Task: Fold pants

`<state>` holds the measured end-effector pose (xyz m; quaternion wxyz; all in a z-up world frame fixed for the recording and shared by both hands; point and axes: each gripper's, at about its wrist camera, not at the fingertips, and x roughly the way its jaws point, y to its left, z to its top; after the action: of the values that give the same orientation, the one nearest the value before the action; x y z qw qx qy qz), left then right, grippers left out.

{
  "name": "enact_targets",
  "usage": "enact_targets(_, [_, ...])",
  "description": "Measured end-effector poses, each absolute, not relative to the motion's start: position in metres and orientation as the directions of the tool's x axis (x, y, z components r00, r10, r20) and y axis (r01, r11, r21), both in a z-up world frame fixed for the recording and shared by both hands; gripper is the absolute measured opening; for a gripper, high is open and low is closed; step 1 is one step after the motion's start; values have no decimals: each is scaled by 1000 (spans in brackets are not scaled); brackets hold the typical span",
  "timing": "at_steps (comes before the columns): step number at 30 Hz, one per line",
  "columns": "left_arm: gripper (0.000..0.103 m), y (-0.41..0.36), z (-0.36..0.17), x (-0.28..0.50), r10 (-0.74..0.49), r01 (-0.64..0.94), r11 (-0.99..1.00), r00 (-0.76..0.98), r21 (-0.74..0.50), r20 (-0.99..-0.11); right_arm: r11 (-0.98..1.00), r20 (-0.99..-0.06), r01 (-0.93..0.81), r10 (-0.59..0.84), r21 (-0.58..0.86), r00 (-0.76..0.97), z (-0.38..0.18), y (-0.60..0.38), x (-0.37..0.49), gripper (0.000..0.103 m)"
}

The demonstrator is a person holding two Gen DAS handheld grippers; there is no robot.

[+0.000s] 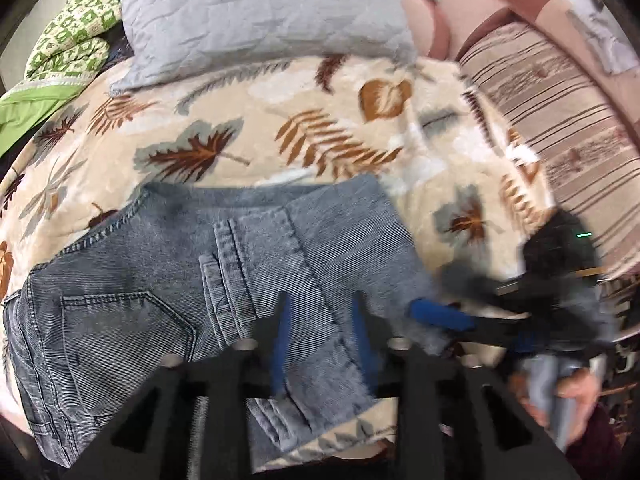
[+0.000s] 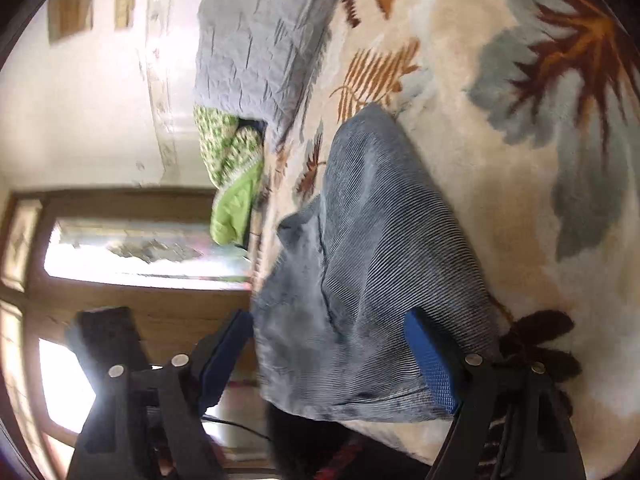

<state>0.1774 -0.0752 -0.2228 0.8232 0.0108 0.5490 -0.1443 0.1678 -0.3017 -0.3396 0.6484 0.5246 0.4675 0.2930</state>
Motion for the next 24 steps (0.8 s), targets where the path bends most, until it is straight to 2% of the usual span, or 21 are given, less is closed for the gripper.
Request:
enact_targets(5, [41, -82, -275, 183, -115, 206, 976, 249, -64, -962, 213, -223, 72, 869, 974, 441, -328, -312, 167, 84])
enact_targets(9, [52, -99, -271, 182, -56, 260, 965, 254, 12, -966, 234, -240, 66, 879, 970, 413, -326, -303, 172, 84])
enact_targets(17, [53, -80, -243, 185, -39, 161, 987, 340, 17, -940, 267, -250, 16, 879, 964, 405, -316, -298, 173, 84])
enact_targets(18, [54, -75, -242, 184, -35, 148, 989, 351, 19, -936, 270, -251, 12, 879, 963, 404, -316, -298, 174, 84])
enact_targets(21, [69, -59, -253, 185, 14, 100, 994, 338, 51, -941, 288, -261, -6, 877, 958, 403, -314, -297, 174, 84])
enact_targets(24, [71, -51, -279, 192, 63, 53, 995, 259, 79, -964, 316, -291, -2, 875, 949, 387, -315, -292, 176, 84])
